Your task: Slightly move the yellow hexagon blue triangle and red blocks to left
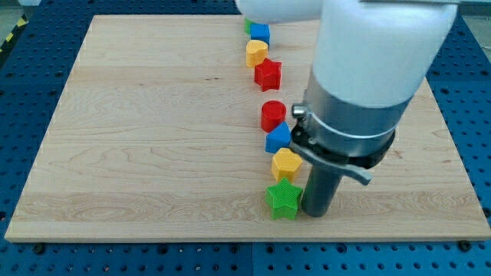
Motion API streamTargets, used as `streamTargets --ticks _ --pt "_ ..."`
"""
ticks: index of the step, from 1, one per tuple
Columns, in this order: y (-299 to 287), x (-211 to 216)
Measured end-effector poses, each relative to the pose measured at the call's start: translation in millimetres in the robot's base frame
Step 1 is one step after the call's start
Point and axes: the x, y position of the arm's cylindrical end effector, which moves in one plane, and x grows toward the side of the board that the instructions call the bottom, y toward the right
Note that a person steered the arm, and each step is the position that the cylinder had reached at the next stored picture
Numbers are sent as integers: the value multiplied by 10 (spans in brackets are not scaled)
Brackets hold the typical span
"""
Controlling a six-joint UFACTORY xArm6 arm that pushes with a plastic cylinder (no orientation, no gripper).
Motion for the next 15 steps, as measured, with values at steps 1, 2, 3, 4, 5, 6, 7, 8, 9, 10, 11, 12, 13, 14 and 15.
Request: streamTargets --ticks 1,2,3,4,5,6,7,8,9,10,11,12,13,14,15 --pt "178 -242" --pt "210 -486" --pt "208 -598" --pt "180 -609" --pt "173 -609" --pt "163 -609" --pt "106 -609" --pt "79 -609" --pt "75 -609" --pt "30 -609" --pt "-38 -609" --pt "-77 -609" --pt "-148 -609" --pt "-193 -609" --pt "-37 -611"
